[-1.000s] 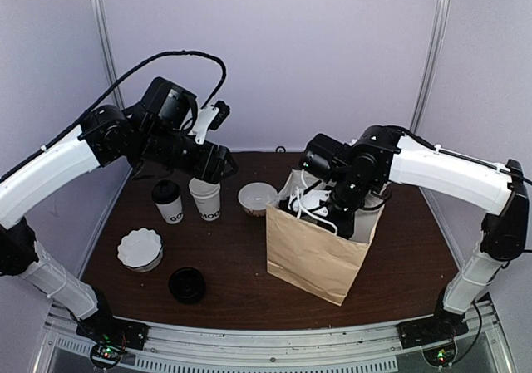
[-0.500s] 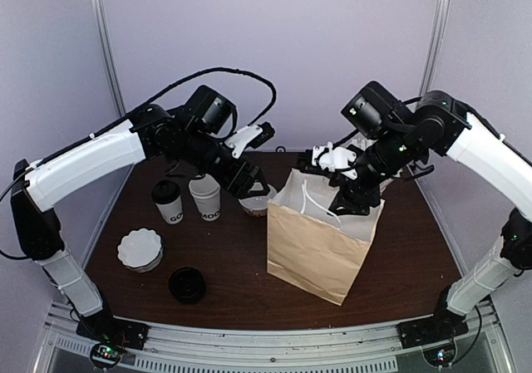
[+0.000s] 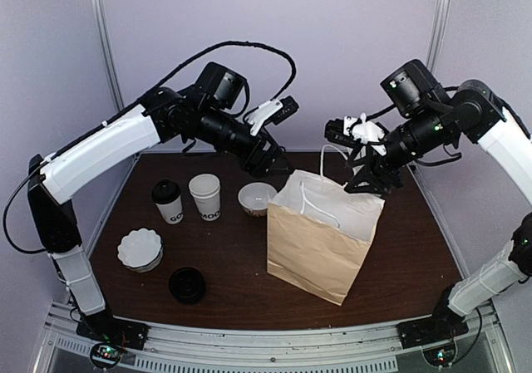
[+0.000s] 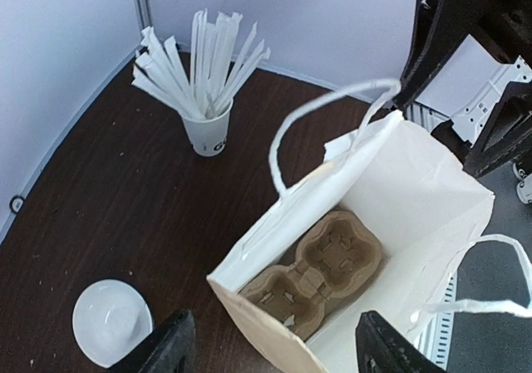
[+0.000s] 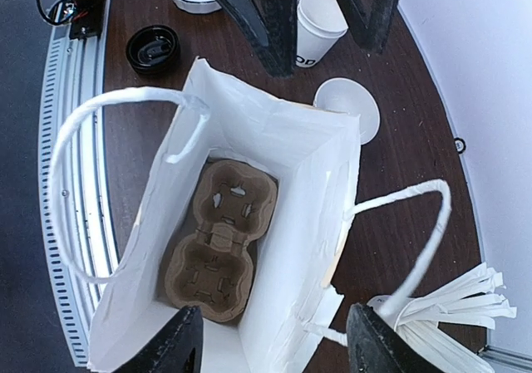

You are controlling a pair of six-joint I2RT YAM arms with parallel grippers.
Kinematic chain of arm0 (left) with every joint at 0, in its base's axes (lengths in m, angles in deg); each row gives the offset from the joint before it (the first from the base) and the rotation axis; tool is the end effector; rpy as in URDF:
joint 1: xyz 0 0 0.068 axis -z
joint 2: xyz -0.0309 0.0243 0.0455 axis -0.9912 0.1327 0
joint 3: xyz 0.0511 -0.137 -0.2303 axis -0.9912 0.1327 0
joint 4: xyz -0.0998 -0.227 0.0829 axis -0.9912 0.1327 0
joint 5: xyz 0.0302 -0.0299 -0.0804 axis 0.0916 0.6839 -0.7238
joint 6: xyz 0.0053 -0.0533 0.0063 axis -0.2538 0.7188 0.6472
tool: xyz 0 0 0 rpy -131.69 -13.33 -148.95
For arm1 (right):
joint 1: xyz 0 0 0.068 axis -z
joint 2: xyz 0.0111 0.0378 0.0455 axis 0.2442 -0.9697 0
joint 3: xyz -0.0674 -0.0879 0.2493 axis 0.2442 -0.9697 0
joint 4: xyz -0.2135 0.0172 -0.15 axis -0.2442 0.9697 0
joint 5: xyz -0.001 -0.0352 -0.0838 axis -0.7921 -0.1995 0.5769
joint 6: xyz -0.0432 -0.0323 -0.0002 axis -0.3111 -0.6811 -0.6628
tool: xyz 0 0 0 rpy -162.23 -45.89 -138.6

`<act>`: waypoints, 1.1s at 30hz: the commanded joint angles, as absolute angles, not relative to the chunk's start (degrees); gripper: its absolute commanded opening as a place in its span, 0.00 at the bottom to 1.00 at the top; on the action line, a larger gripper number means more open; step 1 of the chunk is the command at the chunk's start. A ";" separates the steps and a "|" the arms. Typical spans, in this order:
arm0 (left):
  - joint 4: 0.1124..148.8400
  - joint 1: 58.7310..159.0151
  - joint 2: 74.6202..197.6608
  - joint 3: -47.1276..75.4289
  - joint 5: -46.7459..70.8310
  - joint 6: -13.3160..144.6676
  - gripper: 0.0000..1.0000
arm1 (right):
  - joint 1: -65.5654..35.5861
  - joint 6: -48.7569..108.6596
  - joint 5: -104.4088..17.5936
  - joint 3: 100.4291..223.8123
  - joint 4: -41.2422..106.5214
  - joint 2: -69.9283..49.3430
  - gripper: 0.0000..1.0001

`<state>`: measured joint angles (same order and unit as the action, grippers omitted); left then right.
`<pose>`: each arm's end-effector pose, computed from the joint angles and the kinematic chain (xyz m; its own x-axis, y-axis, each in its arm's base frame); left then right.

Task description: Pack the takeout coffee

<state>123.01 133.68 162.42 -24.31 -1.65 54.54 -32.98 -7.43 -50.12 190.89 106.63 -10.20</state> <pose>0.2340 -0.3135 0.4042 -0.3875 0.4722 -0.7917 0.9064 0.3520 -0.2337 0.1620 0.1876 0.4422 -0.0417 -0.7688 -0.6381 -0.9719 0.1794 -0.1526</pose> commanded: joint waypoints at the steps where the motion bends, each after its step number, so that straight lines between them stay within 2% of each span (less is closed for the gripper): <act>1: 122.17 133.49 168.35 -30.92 -9.87 47.11 0.70 | -31.13 -9.20 -58.66 190.80 108.27 -6.71 0.62; 8: 122.73 135.61 176.96 -39.93 -10.24 45.97 0.70 | -30.51 -11.02 -69.56 187.91 109.64 -2.69 0.64; 13: 116.77 136.08 179.29 -40.70 -10.98 46.76 0.69 | -31.24 -12.47 -77.01 185.63 110.04 -3.37 0.65; 19: 111.25 136.80 179.63 -41.32 -13.62 45.97 0.67 | -34.86 -9.37 -71.28 185.86 107.12 -5.80 0.68; 22: 110.78 137.00 180.45 -43.56 -16.16 46.49 0.60 | -37.55 -9.46 -69.96 185.50 107.05 -7.59 0.68; 26: 110.04 136.96 180.91 -44.73 -16.44 47.11 0.40 | -41.21 -8.80 -67.44 185.37 105.83 -9.31 0.68; 28: 110.18 136.93 181.38 -45.67 -16.48 47.26 0.37 | -42.22 -7.32 -64.70 186.00 104.74 -10.70 0.67; 30: 110.77 136.96 181.93 -46.45 -16.79 47.25 0.34 | -42.66 -6.99 -63.49 187.08 104.80 -12.16 0.61; 31: 111.15 136.98 182.21 -46.81 -16.88 47.41 0.31 | -42.81 -6.28 -62.58 187.57 104.54 -12.79 0.52; 33: 112.02 136.95 182.53 -47.30 -16.88 47.57 0.25 | -42.82 -4.87 -60.42 188.62 103.65 -13.22 0.29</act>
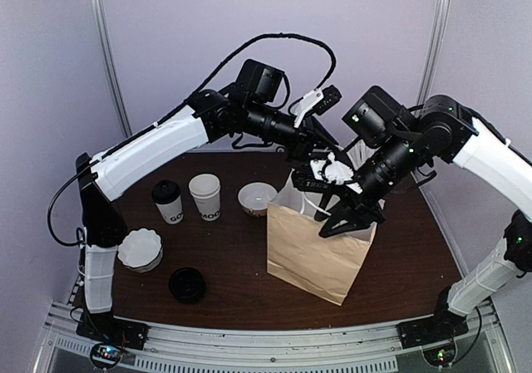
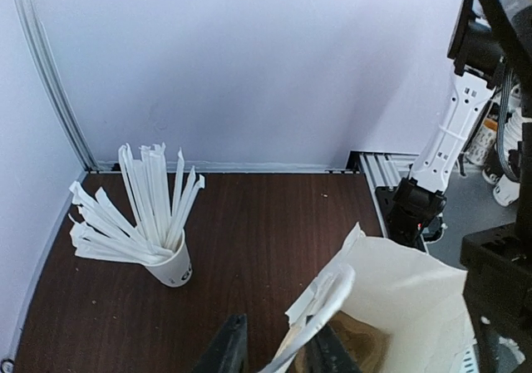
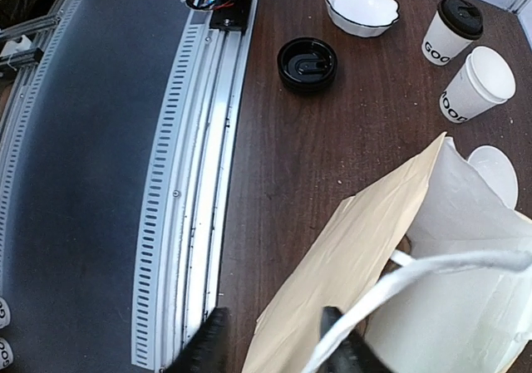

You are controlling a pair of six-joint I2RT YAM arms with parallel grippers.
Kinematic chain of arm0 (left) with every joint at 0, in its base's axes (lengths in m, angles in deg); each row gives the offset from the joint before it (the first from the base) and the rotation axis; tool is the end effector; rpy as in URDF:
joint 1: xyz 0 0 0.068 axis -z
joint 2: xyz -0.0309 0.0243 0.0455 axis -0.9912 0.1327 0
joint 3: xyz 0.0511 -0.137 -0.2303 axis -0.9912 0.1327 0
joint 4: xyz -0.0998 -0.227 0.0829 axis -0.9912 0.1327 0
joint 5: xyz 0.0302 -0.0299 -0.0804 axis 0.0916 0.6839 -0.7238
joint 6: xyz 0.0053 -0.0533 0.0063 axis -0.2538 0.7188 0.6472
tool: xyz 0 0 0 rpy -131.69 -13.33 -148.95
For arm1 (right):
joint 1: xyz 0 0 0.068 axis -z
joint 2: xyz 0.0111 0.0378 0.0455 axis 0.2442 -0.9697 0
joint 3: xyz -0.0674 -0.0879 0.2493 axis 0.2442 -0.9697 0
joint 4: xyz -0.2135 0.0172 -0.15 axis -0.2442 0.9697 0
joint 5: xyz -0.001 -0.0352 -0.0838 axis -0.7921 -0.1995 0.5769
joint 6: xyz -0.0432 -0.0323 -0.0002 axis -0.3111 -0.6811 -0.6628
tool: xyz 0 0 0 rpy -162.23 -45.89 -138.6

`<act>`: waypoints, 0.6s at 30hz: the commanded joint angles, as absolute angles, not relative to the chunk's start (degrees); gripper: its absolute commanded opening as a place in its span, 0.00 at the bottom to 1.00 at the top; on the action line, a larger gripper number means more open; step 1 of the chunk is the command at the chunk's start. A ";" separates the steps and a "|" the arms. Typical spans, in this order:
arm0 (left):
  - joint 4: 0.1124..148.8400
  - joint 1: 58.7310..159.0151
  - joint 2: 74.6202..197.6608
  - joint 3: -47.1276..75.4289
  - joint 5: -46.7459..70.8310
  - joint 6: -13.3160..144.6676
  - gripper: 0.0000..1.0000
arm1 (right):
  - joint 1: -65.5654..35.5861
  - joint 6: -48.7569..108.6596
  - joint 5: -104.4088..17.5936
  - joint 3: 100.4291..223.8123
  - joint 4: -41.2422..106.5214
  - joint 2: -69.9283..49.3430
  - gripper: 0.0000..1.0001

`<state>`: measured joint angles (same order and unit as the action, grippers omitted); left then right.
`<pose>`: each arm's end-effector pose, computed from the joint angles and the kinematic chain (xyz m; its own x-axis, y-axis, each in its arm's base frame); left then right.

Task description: Pack the takeout coffee

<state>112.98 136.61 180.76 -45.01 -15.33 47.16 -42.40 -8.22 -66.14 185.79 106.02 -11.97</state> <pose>0.2600 -0.3966 0.4052 -0.1293 0.3473 -0.9288 0.9907 0.0051 -0.1360 0.1288 0.2276 0.4145 0.0557 -0.7297 -0.6815 -0.9846 -0.1534 0.0837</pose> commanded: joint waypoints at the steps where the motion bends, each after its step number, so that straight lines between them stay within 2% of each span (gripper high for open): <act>1: 112.31 136.95 182.52 -47.42 -16.75 47.59 0.22 | -42.82 -4.70 -59.37 189.02 103.29 -13.05 0.16; 3: 113.45 136.95 182.43 -48.00 -16.28 47.43 0.10 | -42.82 -4.30 -57.10 190.15 102.30 -12.37 0.00; 5: 114.32 136.94 181.95 -48.32 -15.35 47.33 0.00 | -42.74 -4.56 -56.01 191.85 102.20 -11.98 0.00; 18: 115.11 136.95 167.10 -44.21 0.85 47.53 0.00 | -42.73 -12.02 -61.37 205.85 103.83 -13.78 0.00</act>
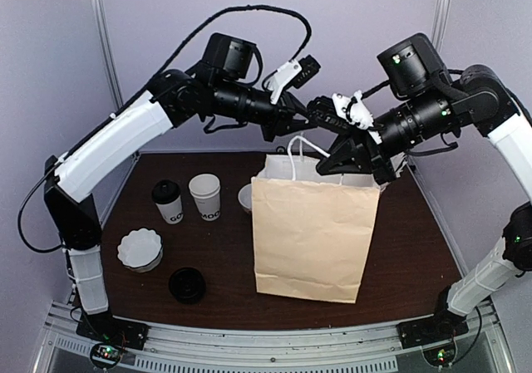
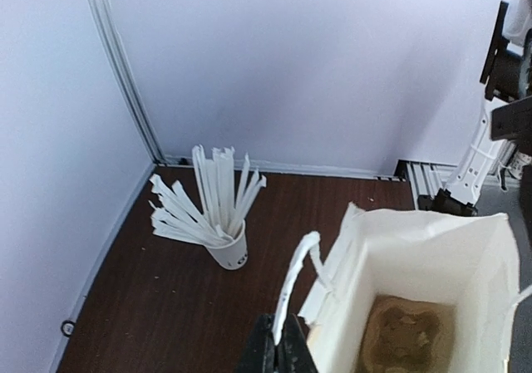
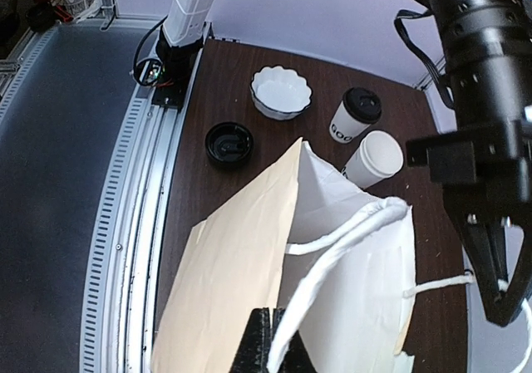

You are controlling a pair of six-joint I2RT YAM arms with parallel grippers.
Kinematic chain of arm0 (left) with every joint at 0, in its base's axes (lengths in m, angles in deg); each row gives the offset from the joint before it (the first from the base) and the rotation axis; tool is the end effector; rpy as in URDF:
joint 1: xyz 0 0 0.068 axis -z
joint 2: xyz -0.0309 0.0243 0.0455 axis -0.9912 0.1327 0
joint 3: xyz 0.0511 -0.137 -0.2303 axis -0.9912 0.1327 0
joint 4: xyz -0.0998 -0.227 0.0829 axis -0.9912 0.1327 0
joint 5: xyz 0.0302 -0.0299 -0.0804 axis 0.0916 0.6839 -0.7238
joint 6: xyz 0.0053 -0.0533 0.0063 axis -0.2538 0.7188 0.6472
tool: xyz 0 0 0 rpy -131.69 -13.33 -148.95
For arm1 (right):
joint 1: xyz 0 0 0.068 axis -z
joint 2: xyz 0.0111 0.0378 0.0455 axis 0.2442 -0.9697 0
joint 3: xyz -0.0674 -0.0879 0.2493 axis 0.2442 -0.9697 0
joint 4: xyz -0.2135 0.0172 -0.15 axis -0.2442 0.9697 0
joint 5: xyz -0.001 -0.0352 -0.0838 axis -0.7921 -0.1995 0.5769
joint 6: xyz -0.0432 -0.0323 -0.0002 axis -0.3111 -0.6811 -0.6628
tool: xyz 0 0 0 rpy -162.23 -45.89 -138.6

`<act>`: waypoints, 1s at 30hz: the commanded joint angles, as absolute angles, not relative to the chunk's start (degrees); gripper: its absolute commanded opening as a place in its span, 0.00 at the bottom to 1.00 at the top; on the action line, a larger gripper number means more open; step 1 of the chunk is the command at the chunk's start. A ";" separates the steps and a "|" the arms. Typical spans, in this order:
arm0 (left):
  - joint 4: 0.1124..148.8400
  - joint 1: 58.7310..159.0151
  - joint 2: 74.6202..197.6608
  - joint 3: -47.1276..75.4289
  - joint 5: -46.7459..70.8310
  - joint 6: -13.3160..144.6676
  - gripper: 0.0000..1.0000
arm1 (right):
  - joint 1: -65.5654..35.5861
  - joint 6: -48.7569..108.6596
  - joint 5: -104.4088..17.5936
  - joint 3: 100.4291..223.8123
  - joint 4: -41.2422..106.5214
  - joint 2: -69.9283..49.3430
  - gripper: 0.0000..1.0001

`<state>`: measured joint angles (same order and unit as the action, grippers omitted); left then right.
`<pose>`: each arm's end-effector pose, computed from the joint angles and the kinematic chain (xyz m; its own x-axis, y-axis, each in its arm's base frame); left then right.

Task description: Pack the takeout coffee

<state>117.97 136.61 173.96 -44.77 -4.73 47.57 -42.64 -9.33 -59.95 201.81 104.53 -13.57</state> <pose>0.2427 -0.3628 0.4459 -0.1225 0.3462 -0.9301 0.9822 0.1766 -0.0636 0.1263 0.2197 0.4832 0.1934 -0.5984 -0.7775 -0.9806 -0.0923 -0.1728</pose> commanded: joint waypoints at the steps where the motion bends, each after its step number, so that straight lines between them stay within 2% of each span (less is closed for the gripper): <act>1: 115.08 136.94 166.40 -43.92 1.89 47.44 0.00 | -42.73 -12.36 -61.68 206.45 103.71 -14.03 0.00; 11: 117.13 136.95 163.80 -43.94 7.85 46.06 0.00 | -42.73 -15.20 -60.55 211.05 101.42 -17.45 0.00; 30: 117.21 136.51 160.89 -37.64 9.86 45.40 0.00 | -42.72 -15.27 -59.39 207.66 100.10 -17.89 0.01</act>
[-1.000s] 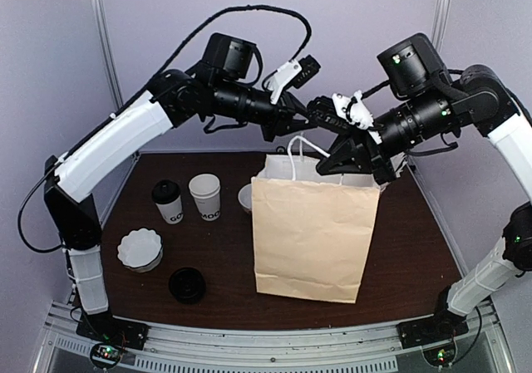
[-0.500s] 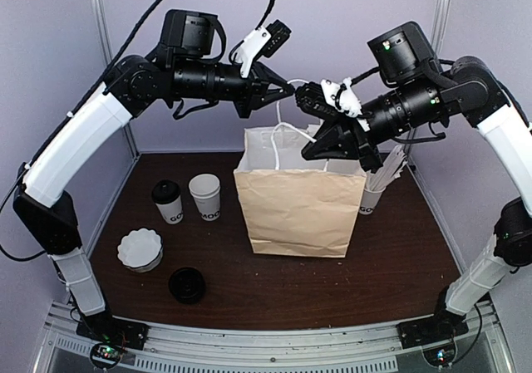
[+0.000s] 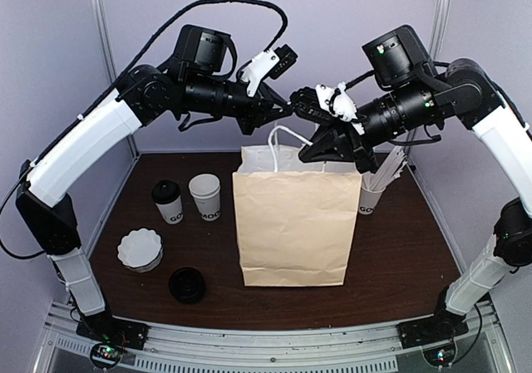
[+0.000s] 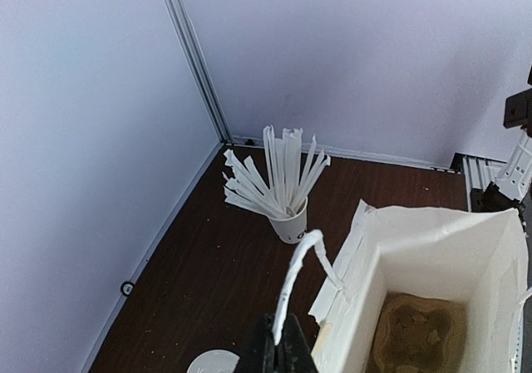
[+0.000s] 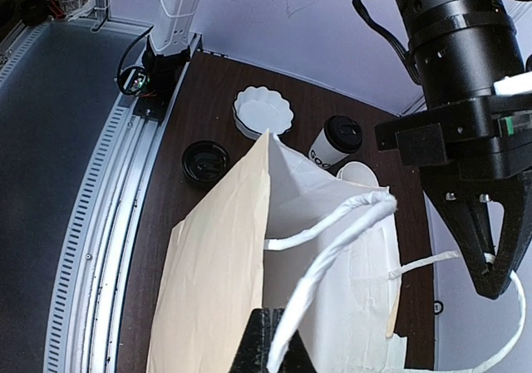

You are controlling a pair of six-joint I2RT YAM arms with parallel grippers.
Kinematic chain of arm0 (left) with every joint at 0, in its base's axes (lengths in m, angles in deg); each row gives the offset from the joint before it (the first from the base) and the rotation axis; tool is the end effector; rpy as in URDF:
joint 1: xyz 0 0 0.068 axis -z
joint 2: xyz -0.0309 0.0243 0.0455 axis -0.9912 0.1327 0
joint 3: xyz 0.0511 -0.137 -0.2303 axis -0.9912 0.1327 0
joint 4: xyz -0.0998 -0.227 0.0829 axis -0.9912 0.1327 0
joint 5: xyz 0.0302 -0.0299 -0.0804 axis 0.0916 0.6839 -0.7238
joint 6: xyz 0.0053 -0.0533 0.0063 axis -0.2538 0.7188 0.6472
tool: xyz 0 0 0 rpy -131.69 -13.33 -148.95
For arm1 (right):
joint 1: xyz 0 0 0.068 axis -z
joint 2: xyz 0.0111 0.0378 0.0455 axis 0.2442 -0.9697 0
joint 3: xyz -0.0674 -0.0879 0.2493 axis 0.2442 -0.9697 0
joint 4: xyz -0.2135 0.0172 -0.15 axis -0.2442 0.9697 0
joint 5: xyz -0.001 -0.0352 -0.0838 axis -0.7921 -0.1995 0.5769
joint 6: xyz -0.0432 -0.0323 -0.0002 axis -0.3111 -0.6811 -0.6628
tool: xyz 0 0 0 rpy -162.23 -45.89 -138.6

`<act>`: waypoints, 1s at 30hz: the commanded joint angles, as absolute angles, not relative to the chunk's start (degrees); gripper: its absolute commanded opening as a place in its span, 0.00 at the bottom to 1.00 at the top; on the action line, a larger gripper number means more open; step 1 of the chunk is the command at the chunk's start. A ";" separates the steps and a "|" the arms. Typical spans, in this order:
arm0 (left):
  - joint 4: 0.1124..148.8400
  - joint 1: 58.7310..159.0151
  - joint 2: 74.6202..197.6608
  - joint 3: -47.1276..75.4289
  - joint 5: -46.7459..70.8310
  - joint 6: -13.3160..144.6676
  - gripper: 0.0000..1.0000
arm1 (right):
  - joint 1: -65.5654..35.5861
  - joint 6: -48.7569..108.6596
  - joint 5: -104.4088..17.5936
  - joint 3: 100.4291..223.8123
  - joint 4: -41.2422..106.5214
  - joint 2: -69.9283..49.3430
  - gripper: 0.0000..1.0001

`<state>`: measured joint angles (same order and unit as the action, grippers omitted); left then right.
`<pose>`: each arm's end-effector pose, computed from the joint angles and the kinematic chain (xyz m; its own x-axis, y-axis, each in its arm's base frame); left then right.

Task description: Pack the takeout coffee

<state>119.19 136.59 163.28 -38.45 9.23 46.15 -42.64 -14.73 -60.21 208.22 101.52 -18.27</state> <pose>0.2187 -0.3151 0.4814 -0.0772 0.3390 -0.9376 0.9209 0.3847 0.0633 0.1381 0.2379 0.4965 0.3197 -0.5316 -0.7843 -0.9460 -0.1325 -0.2958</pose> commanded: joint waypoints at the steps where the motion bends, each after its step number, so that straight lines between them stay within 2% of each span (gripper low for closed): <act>1: 117.09 136.44 160.80 -37.35 9.80 45.46 0.00 | -42.73 -15.27 -59.38 207.44 100.01 -17.89 0.01; 10: 115.87 136.17 160.73 -35.10 9.29 45.93 0.00 | -42.73 -15.33 -58.59 205.28 99.34 -17.37 0.02; 11: 115.91 136.12 160.89 -35.14 9.37 46.03 0.00 | -42.73 -15.47 -58.24 205.10 99.41 -17.41 0.04; 12: 116.06 136.01 161.00 -35.14 9.59 46.11 0.02 | -42.68 -15.76 -57.62 204.85 99.71 -17.45 0.14; 13: 116.08 135.97 161.14 -35.10 10.54 46.42 0.25 | -42.38 -16.13 -56.59 204.45 100.02 -17.53 0.29; 14: 116.05 135.92 161.33 -34.92 12.61 47.12 0.48 | -41.37 -16.27 -56.38 203.98 100.75 -17.61 0.48; 15: 116.15 135.78 161.43 -34.89 14.66 47.61 0.65 | -39.48 -16.91 -57.76 203.80 102.12 -17.51 0.59; 16: 116.32 135.61 161.54 -34.88 17.35 48.23 0.77 | -37.53 -17.47 -60.45 203.70 103.71 -17.12 0.67; 17: 116.68 135.45 161.42 -34.95 18.45 48.64 0.84 | -35.65 -18.02 -63.26 203.23 104.67 -16.28 0.76; 19: 117.52 135.25 160.66 -35.28 19.10 48.62 0.90 | -33.87 -19.11 -64.91 201.36 105.35 -13.21 0.94; 22: 118.33 135.11 158.61 -34.89 19.18 48.06 0.93 | -33.61 -19.73 -64.44 201.26 107.69 -10.51 0.96; 27: 119.36 134.85 154.89 -28.08 18.04 48.03 0.93 | -33.24 -16.91 -62.95 194.31 104.92 -6.62 0.90; 30: 122.26 134.67 154.57 -25.52 11.74 47.35 0.91 | -33.24 -15.89 -64.90 189.89 103.44 -5.29 0.86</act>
